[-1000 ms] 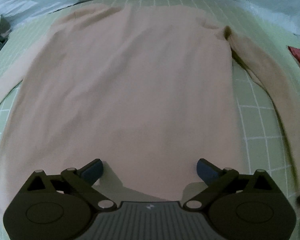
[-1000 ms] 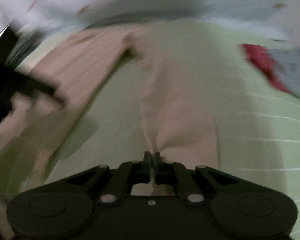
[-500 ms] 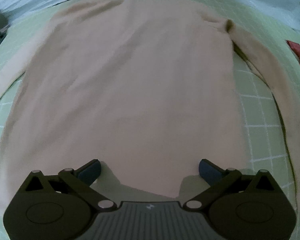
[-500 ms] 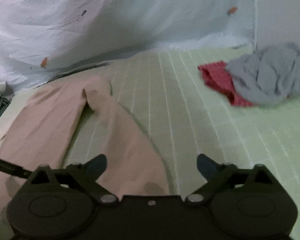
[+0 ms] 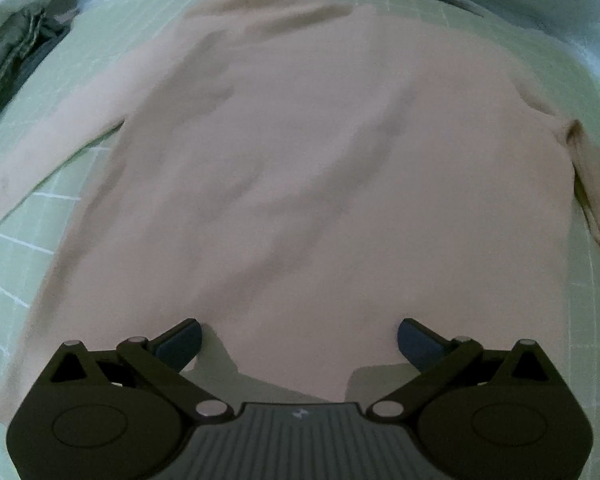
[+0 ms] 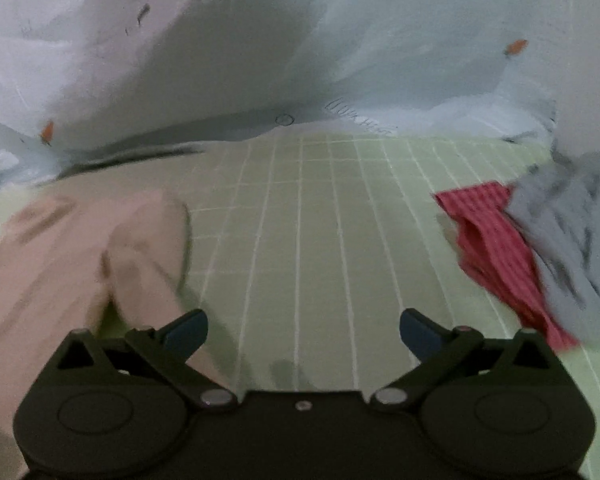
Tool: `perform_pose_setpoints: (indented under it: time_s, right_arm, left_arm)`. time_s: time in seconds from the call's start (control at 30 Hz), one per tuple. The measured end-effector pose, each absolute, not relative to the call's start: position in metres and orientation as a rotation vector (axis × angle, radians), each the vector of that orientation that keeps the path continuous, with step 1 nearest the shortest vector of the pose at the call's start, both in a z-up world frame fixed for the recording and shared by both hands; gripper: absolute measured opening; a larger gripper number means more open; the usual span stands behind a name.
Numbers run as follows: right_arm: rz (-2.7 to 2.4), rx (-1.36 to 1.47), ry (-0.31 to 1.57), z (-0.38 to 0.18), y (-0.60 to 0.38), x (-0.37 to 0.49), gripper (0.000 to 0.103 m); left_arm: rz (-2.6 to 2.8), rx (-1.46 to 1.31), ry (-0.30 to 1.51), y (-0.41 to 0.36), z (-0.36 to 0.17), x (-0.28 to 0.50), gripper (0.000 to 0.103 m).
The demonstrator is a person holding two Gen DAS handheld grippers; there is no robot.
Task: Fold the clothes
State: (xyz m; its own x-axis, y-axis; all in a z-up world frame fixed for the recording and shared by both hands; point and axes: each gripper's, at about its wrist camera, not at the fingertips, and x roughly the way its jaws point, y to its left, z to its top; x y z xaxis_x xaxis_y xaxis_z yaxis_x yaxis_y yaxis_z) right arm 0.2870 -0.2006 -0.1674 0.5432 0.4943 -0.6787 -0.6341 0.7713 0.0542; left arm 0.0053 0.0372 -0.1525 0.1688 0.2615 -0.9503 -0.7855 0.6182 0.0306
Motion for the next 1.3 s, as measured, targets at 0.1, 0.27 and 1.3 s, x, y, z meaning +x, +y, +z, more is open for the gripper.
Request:
perform_pose_setpoints:
  time_s: [0.1, 0.27, 1.3]
  right_arm:
    - [0.695, -0.263, 0.737, -0.179, -0.173, 0.305, 0.103]
    - [0.814, -0.289, 0.758, -0.189, -0.145, 0.311, 0.103]
    - [1.128, -0.535, 0.77, -0.18, -0.083, 0.266, 0.0]
  left_arm:
    - [0.804, -0.547, 1.165, 0.037, -0.152, 0.007, 0.103]
    - [0.816, -0.551, 1.154, 0.032, -0.15, 0.006, 0.103]
    - [0.817, -0.548, 1.143, 0.03, -0.151, 0.003, 0.103]
